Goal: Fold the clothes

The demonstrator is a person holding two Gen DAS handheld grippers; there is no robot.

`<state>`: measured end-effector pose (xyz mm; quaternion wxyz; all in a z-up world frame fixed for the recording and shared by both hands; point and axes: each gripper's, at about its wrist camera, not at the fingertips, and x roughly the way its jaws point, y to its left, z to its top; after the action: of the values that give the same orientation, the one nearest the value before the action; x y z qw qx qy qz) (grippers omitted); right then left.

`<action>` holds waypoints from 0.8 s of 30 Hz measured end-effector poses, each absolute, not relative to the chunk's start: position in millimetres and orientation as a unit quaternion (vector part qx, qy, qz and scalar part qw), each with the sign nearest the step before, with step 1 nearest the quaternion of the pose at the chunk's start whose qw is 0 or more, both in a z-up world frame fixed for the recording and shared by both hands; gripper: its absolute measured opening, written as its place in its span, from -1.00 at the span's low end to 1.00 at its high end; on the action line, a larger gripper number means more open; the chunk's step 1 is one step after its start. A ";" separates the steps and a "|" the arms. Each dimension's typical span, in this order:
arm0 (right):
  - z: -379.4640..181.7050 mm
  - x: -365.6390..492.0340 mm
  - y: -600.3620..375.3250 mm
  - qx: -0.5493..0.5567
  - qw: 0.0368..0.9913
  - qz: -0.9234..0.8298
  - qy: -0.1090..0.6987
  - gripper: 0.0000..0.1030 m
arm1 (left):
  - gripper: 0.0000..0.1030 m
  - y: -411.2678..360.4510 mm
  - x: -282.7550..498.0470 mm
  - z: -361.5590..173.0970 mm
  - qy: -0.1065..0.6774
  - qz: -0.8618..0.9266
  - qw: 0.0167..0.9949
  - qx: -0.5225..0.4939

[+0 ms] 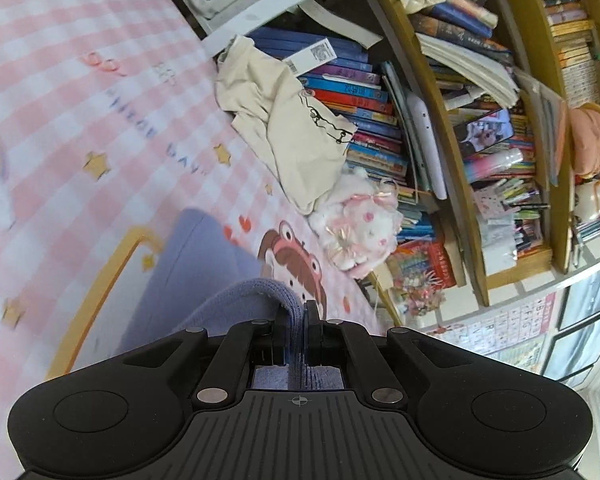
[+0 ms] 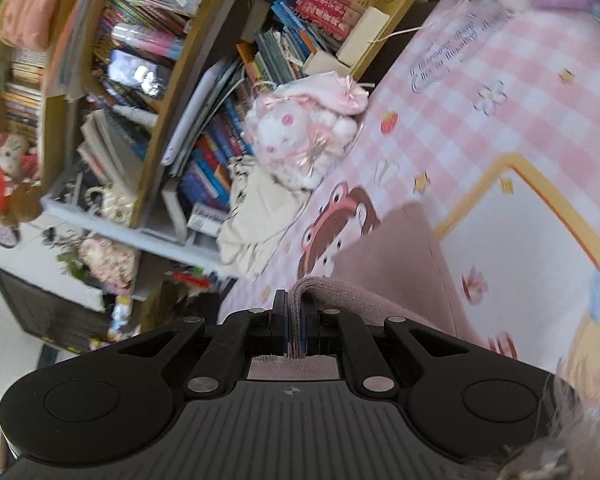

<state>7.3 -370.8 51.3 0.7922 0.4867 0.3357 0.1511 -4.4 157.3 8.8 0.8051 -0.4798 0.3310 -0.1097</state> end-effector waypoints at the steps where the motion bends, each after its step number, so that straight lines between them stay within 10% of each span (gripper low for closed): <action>1: 48.9 16.2 -369.0 0.487 0.792 0.146 0.337 -0.88 | -0.92 157.7 3.1 5.1 0.337 -0.108 0.803 -0.479; 9: 11.0 68.9 -360.8 0.493 0.783 0.104 0.366 -0.79 | -0.82 161.8 54.5 -27.6 0.399 -0.079 0.787 -0.464; 13: 9.9 78.7 -358.0 0.460 0.805 0.055 0.371 -0.03 | -0.17 168.3 64.6 -29.7 0.427 -0.056 0.795 -0.427; 24: 25.5 92.1 -274.3 0.056 0.915 0.021 0.398 -0.05 | -0.13 127.2 68.8 -1.2 0.401 -0.124 0.900 -0.117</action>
<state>92.1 -274.3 25.5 0.9155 0.0557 0.3980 0.0206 68.8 127.2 -1.2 0.9001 -0.1168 0.4010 -0.1242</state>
